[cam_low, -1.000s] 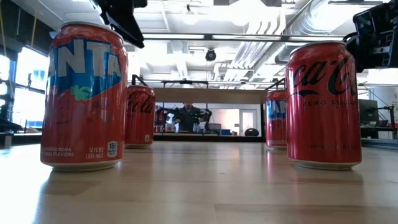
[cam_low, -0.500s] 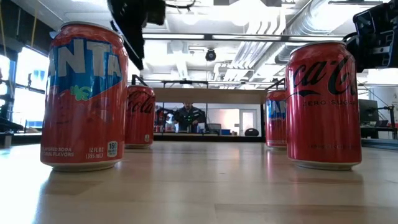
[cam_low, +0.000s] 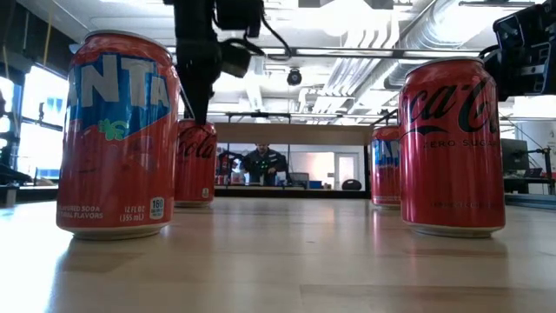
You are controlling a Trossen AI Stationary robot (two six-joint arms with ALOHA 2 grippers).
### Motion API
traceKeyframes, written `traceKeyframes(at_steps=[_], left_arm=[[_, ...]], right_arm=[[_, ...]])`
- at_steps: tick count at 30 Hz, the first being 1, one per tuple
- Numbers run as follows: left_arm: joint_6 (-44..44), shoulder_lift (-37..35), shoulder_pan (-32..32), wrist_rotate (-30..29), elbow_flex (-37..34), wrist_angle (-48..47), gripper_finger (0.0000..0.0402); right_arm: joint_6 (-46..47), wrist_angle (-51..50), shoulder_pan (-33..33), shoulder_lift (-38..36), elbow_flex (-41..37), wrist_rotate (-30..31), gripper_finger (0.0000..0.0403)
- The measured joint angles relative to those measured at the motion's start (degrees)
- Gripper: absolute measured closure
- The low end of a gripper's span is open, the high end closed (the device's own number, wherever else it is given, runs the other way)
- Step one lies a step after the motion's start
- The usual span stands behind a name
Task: Place canned beverage on shelf
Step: Put the top red and black soda can on the shelf
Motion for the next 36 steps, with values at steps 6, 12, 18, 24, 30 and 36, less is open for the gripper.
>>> traceKeyframes(at_steps=[6, 12, 18, 24, 30, 36], left_arm=[[0.0, 2.0, 1.3, 1.8, 0.0, -0.7, 0.0059], [-0.3, 3.2, 1.7, 2.6, 0.0, -2.8, 0.0078], [-0.5, 3.1, 1.7, 2.7, 0.0, -2.9, 0.0125], [-0.5, 3.0, 1.6, 2.7, 3.8, -6.3, 0.0125], [-1.0, 2.9, 1.7, 2.6, 16.3, -12.3, 0.0125], [-1.5, 6.2, 5.0, 2.4, 31.7, -21.3, 0.0125]], right_arm=[[0.0, 0.0, 0.0, 0.0, 0.0, 0.0, 0.0402], [0.0, 0.0, 0.0, 0.0, 0.0, 0.0, 0.0402], [0.0, 0.0, 0.0, 0.0, 0.0, 0.0, 0.0402], [0.0, 0.0, 0.0, 0.0, 0.0, 0.0, 0.0402], [0.0, 0.0, 0.0, 0.0, 0.0, 0.0, 0.0402], [0.0, 0.0, 0.0, 0.0, 0.0, 0.0, 0.0402]])
